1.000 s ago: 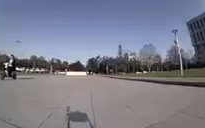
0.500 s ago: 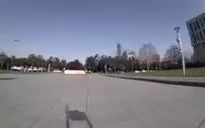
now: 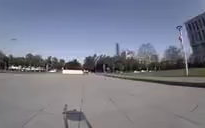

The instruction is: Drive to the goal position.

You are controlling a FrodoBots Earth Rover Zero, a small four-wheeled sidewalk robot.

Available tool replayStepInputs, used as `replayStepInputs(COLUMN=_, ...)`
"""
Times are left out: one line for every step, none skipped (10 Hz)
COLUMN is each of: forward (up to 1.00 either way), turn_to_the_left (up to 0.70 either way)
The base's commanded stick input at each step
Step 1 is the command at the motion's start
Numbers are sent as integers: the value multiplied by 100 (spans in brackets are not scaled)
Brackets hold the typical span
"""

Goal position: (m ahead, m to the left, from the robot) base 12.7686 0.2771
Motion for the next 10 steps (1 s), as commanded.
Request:
replayStepInputs(forward=100, turn_to_the_left=3)
replayStepInputs(forward=100, turn_to_the_left=3)
replayStepInputs(forward=100, turn_to_the_left=3)
replayStepInputs(forward=100, turn_to_the_left=3)
replayStepInputs(forward=100, turn_to_the_left=3)
replayStepInputs(forward=100, turn_to_the_left=3)
replayStepInputs(forward=100, turn_to_the_left=3)
replayStepInputs(forward=100, turn_to_the_left=3)
replayStepInputs(forward=100, turn_to_the_left=3)
replayStepInputs(forward=100, turn_to_the_left=3)
